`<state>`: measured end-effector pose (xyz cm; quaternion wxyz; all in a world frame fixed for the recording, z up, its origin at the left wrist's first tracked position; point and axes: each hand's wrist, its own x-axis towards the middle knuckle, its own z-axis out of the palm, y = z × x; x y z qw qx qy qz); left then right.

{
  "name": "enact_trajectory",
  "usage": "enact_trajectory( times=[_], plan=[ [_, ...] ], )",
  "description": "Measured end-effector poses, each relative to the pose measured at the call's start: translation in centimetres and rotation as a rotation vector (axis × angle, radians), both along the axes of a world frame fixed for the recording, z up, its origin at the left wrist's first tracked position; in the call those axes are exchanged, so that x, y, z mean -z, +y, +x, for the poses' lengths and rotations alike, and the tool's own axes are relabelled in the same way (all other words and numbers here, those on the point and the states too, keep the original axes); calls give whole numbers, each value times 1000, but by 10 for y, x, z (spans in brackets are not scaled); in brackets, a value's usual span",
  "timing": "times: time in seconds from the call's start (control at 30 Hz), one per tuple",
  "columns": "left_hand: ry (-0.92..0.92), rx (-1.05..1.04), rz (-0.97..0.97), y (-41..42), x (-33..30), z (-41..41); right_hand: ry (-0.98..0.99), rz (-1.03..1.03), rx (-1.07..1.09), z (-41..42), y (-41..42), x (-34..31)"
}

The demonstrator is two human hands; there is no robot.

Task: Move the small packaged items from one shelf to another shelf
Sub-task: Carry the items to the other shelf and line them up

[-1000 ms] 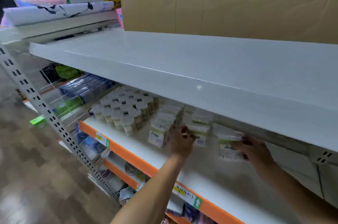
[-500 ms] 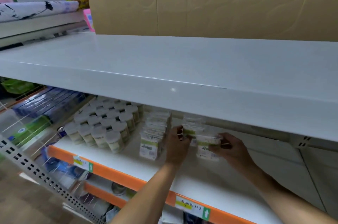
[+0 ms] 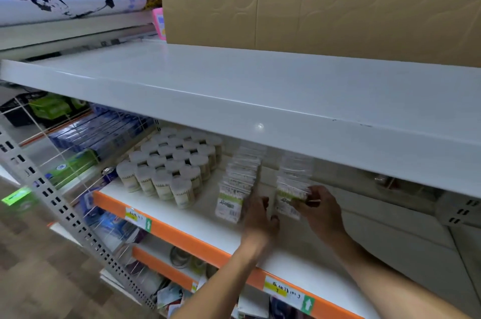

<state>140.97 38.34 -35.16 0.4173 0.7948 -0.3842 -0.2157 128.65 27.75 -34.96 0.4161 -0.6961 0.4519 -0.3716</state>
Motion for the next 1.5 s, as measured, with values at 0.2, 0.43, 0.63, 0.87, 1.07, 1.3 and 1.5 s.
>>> enact_trajectory(
  times=[0.2, 0.43, 0.63, 0.87, 1.07, 1.3, 1.5],
  plan=[
    [-121, 58, -85, 21, 5, -8, 17, 6, 62, 9, 0, 3],
    [-160, 314, 35, 18, -5, -26, -6, 84, 90, 3, 3, -5],
    [-254, 505, 100, -2, -9, -52, 414, 43, -31, -63, 1, -22],
    [-335, 603, 109, -31, -19, -102, 846, 93, -206, -165, 5, -42],
    [-376, 735, 219, -51, -33, -156, 920, 212, -160, -236, 15, -60],
    [-408, 829, 255, -61, -43, -230, 1008, 241, -58, -300, 34, -67],
    [-478, 966, 203, -60, -49, -314, 977, 220, -1, -372, 54, -75]
  ],
)
